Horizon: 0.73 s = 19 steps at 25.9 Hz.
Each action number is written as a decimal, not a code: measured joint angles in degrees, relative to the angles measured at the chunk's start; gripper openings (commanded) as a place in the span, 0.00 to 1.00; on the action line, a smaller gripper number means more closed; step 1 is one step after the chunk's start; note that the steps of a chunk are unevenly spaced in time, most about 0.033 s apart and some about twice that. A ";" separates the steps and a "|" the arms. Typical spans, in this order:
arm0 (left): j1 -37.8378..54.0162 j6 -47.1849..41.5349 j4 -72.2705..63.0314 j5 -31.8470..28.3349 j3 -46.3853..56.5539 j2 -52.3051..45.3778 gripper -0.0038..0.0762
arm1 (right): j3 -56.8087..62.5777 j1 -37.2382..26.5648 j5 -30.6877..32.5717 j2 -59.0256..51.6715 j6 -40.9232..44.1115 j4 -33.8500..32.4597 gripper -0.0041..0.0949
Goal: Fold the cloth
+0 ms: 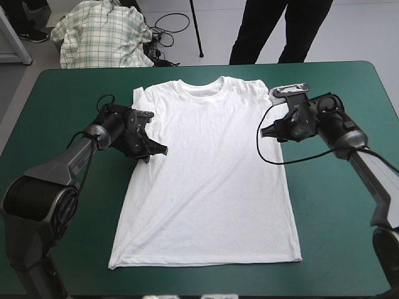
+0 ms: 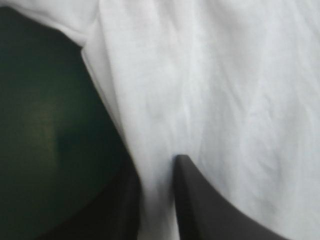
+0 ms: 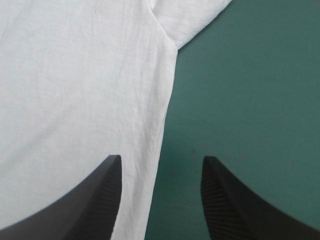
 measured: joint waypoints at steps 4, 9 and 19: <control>0.00 0.00 -0.29 -0.16 -0.13 0.23 0.04 | -2.80 0.00 0.63 4.64 0.00 0.00 0.52; 0.00 0.06 -0.41 -0.16 -0.23 0.28 0.04 | -3.22 0.00 0.85 10.18 0.22 0.00 0.52; 0.00 0.22 -0.43 0.07 -0.30 0.39 0.04 | -3.62 -1.90 -0.86 17.41 0.42 4.94 0.52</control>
